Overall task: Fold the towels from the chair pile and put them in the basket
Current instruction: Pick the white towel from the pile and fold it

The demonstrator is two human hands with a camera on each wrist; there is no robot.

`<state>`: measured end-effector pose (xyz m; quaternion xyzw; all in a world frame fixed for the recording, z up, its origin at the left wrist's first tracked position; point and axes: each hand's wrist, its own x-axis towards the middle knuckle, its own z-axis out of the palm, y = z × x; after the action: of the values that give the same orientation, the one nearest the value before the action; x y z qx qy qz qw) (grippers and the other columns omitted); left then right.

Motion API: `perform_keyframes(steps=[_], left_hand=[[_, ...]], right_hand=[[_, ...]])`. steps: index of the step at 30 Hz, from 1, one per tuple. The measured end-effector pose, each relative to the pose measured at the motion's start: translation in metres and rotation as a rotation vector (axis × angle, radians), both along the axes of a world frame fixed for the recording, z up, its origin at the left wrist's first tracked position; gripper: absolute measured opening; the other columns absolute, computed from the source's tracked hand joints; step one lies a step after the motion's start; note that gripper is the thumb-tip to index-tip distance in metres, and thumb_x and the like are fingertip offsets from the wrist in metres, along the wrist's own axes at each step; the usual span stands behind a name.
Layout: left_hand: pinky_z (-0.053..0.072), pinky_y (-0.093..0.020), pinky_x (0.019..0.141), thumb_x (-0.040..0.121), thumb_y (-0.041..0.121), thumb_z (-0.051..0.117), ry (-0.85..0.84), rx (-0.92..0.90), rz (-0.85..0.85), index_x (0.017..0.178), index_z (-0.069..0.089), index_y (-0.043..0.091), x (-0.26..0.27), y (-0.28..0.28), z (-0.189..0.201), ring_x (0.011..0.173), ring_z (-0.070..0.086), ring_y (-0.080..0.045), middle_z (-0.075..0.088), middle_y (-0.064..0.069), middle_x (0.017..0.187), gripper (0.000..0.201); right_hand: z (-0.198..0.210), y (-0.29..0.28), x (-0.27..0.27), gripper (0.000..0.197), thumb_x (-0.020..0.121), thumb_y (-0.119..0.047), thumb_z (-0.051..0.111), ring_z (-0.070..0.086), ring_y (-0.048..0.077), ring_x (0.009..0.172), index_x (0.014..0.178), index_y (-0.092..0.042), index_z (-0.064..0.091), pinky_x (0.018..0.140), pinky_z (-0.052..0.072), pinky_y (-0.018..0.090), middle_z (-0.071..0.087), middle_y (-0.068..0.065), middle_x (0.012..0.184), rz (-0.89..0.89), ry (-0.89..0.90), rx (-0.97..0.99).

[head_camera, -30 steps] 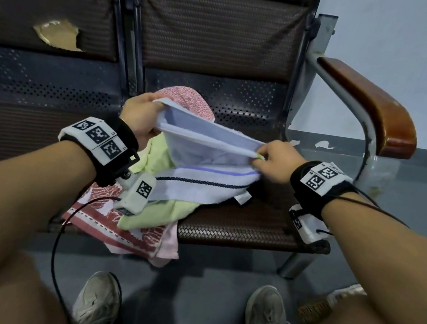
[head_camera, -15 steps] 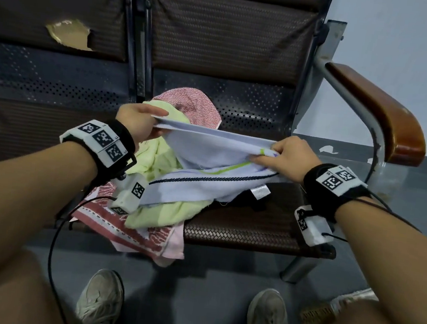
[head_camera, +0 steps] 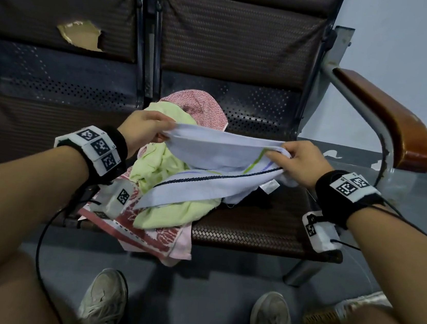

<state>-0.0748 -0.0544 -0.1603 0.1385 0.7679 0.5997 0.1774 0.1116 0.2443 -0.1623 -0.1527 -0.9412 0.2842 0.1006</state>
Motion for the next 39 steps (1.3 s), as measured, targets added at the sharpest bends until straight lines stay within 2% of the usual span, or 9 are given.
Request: perform_keyframes(steps=[5, 9, 12, 16, 19, 26, 32, 35, 39], left_hand=[[0.045, -0.034, 0.066, 0.071, 0.018, 0.088, 0.289, -0.29, -0.102, 0.088, 0.068, 0.008, -0.007, -0.005, -0.011, 0.072, 0.056, -0.02, 0.065, -0.008, 0.079, 0.028], [0.036, -0.028, 0.054, 0.078, 0.036, 0.082, 0.337, -0.142, 0.07, 0.076, 0.07, 0.01, -0.014, -0.006, -0.008, 0.052, 0.044, -0.014, 0.056, 0.002, 0.058, 0.029], [0.037, -0.028, 0.052, 0.082, 0.036, 0.078, 0.329, -0.064, 0.122, 0.07, 0.072, 0.018, -0.015, -0.006, -0.003, 0.044, 0.042, -0.008, 0.054, 0.012, 0.049, 0.023], [0.053, -0.042, 0.077, 0.092, 0.031, 0.068, 0.365, 0.021, 0.117, 0.09, 0.077, 0.018, -0.008, 0.002, 0.008, 0.076, 0.061, -0.011, 0.073, -0.005, 0.085, 0.016], [0.052, -0.043, 0.078, 0.097, 0.034, 0.056, 0.393, 0.034, 0.116, 0.098, 0.074, 0.013, -0.002, 0.008, 0.021, 0.083, 0.063, -0.023, 0.071, -0.007, 0.093, 0.028], [0.049, -0.033, 0.069, 0.087, 0.049, 0.062, 0.524, 0.078, 0.216, 0.088, 0.071, 0.007, 0.009, 0.023, 0.053, 0.075, 0.058, -0.014, 0.07, -0.014, 0.084, 0.043], [0.042, -0.035, 0.059, 0.083, 0.054, 0.065, 0.546, 0.063, 0.199, 0.085, 0.067, -0.001, 0.004, 0.021, 0.098, 0.067, 0.048, -0.015, 0.059, -0.014, 0.072, 0.055], [0.039, -0.028, 0.055, 0.085, 0.051, 0.066, 0.48, 0.134, 0.227, 0.083, 0.064, -0.006, 0.006, 0.025, 0.123, 0.062, 0.048, -0.015, 0.054, -0.009, 0.07, 0.056], [0.036, -0.031, 0.06, 0.088, 0.041, 0.068, 0.311, 0.335, 0.288, 0.072, 0.056, -0.01, 0.021, 0.043, 0.152, 0.066, 0.045, -0.018, 0.048, -0.01, 0.073, 0.054]], right_hand=[[0.006, 0.0, 0.002, 0.047, 0.09, -0.044, 0.069, 0.046, 0.015, 0.059, 0.069, -0.003, 0.06, 0.057, 0.036, 0.031, 0.052, 0.012, 0.06, -0.021, 0.071, -0.023], [0.015, -0.004, 0.005, 0.05, 0.077, -0.048, 0.081, 0.039, 0.007, 0.054, 0.057, -0.015, 0.05, 0.054, 0.033, 0.024, 0.043, -0.007, 0.055, 0.045, -0.009, -0.03], [0.017, -0.006, 0.009, 0.039, 0.079, -0.037, 0.081, 0.045, 0.013, 0.063, 0.066, -0.015, 0.052, 0.061, 0.036, 0.032, 0.05, -0.002, 0.064, 0.07, -0.099, 0.055], [0.022, -0.008, 0.014, 0.016, 0.093, -0.018, 0.065, 0.051, 0.015, 0.065, 0.089, -0.02, 0.049, 0.056, 0.043, 0.026, 0.054, -0.006, 0.074, 0.032, -0.018, 0.007], [0.031, -0.009, 0.012, 0.038, 0.091, -0.001, 0.047, 0.051, 0.017, 0.064, 0.119, -0.027, 0.045, 0.05, 0.04, 0.02, 0.052, -0.009, 0.085, -0.045, 0.049, -0.107], [0.07, -0.009, 0.006, 0.025, 0.074, 0.007, 0.044, 0.052, 0.028, 0.071, 0.062, -0.013, 0.054, 0.062, 0.036, 0.031, 0.053, 0.005, 0.061, -0.225, 0.146, 0.092], [0.121, 0.0, 0.009, 0.036, 0.092, -0.026, 0.05, 0.034, 0.013, 0.058, 0.06, -0.013, 0.04, 0.059, 0.028, 0.031, 0.035, 0.004, 0.062, -0.159, 0.242, -0.157], [0.141, 0.001, 0.011, 0.052, 0.096, -0.042, 0.058, 0.053, 0.012, 0.062, 0.077, 0.007, 0.063, 0.061, 0.043, 0.026, 0.059, 0.005, 0.069, -0.118, 0.199, -0.255], [0.163, -0.009, 0.007, 0.041, 0.097, -0.035, 0.062, 0.07, 0.019, 0.075, 0.084, 0.001, 0.074, 0.076, 0.055, 0.03, 0.076, 0.011, 0.085, -0.173, 0.279, -0.521]])
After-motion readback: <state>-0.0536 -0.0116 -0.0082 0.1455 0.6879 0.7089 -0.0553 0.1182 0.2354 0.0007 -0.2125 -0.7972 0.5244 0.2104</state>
